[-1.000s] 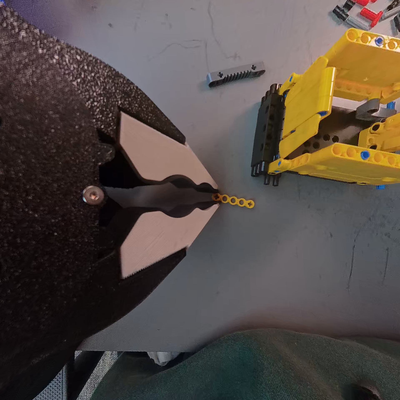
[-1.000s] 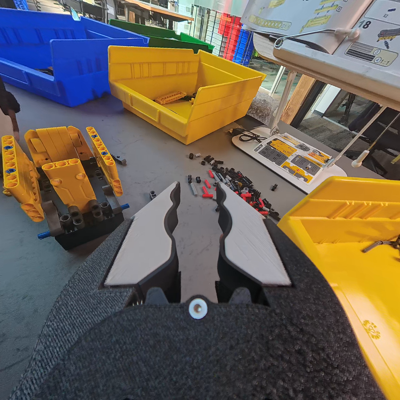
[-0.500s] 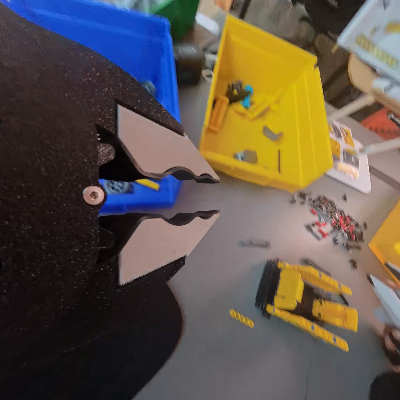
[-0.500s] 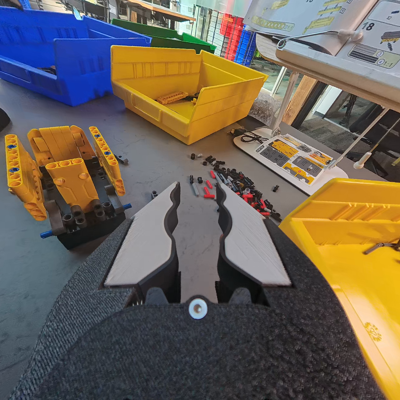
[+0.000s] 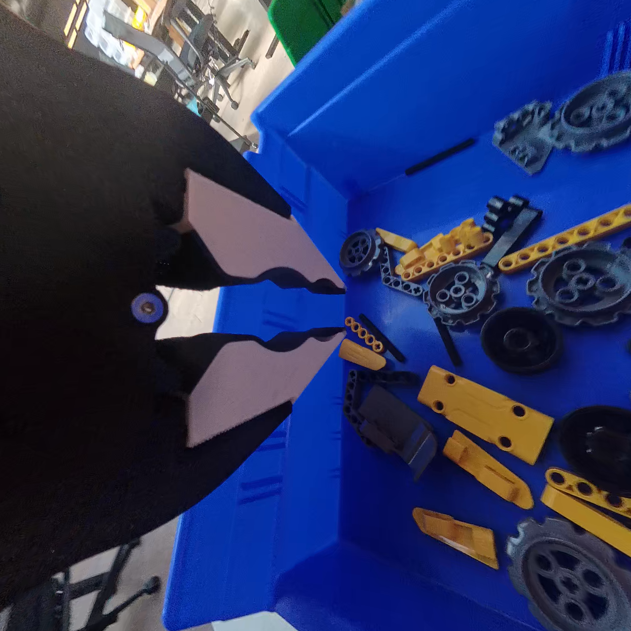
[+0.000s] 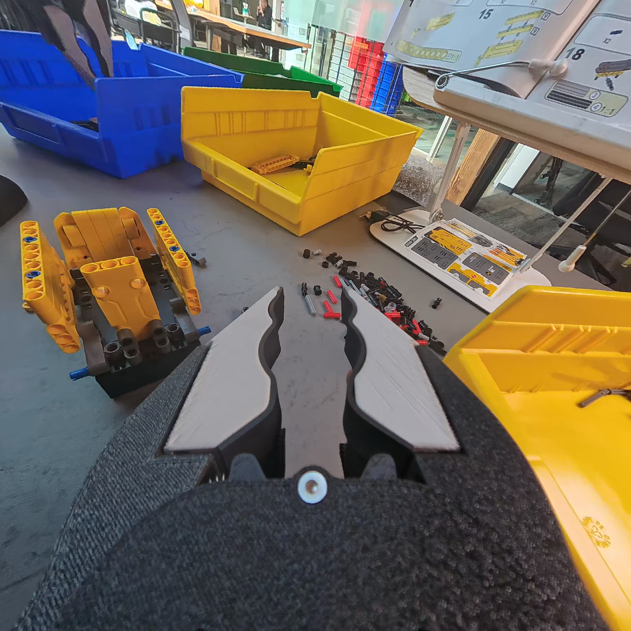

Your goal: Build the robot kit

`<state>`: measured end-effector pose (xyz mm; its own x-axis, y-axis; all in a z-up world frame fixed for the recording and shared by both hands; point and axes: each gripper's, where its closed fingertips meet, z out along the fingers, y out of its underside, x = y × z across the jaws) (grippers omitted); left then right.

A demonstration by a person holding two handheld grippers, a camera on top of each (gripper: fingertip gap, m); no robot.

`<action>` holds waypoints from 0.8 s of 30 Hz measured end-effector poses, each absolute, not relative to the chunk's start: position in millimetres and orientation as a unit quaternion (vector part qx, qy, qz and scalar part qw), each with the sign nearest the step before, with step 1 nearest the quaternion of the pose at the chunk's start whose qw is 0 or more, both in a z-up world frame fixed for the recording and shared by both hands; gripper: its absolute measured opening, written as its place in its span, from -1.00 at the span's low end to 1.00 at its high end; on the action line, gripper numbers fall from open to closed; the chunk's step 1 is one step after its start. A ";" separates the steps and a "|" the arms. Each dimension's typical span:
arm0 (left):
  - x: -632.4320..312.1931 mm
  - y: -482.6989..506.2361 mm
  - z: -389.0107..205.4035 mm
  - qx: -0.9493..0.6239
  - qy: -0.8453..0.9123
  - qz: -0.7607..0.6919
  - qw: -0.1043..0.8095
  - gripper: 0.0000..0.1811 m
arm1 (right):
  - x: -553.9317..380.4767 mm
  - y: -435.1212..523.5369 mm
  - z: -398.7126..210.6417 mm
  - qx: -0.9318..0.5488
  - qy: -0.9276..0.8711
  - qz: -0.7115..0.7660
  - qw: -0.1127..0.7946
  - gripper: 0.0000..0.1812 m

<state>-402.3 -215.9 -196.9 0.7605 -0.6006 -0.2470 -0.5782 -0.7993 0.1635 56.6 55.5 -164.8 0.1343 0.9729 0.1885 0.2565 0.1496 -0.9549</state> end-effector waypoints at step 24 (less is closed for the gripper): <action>-406.4 -223.7 -241.0 0.906 -0.382 -0.102 0.155 -0.90 | 57.4 59.7 -164.2 -0.557 -0.551 0.356 0.510 -0.64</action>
<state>-406.4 -223.7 -241.0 0.6878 -0.7229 -0.0659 -0.6601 -0.6607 0.3575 57.4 59.7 -164.2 0.1404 0.9762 0.1652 0.2501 0.1265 -0.9599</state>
